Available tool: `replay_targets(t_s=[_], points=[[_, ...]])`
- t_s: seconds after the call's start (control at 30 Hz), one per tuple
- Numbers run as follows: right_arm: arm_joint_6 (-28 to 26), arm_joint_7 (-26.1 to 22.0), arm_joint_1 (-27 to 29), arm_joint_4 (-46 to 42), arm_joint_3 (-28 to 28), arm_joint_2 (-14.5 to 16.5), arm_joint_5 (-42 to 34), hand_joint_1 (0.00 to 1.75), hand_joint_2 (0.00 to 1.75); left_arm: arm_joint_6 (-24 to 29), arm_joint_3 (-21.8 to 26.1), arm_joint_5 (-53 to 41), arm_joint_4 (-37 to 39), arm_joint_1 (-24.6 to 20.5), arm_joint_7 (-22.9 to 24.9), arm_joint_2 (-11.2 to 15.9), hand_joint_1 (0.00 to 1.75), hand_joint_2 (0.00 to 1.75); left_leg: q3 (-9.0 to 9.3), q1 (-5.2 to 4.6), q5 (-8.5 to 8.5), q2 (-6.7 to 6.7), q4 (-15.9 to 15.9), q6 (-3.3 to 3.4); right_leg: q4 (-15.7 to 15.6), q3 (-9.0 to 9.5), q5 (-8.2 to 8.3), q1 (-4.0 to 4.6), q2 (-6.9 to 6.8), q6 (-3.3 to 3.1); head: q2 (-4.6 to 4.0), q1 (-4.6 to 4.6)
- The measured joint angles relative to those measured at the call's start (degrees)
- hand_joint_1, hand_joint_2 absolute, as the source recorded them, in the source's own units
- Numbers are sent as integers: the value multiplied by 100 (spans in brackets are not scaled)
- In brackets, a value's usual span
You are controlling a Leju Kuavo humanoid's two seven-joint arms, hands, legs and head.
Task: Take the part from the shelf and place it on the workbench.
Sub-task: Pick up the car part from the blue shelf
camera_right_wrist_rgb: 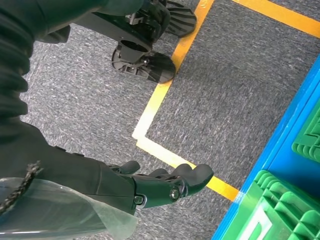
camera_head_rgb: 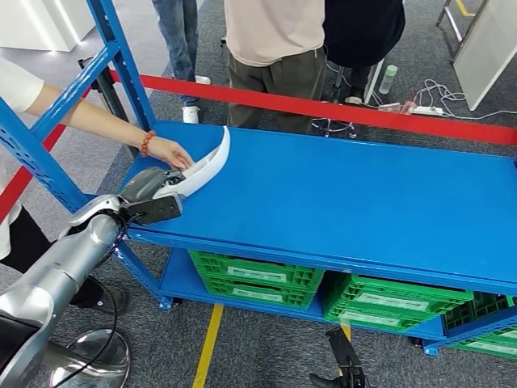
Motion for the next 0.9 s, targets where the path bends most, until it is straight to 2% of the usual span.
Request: replay_targets(t_s=[0.9], points=[[-3, -14, 2, 0, 2, 0, -4, 0, 175, -32, -130, 20, 50, -55, -2, 0, 175, 175, 0, 0, 0, 1, 0, 0, 0, 0, 0, 0, 1, 0, 0, 1]])
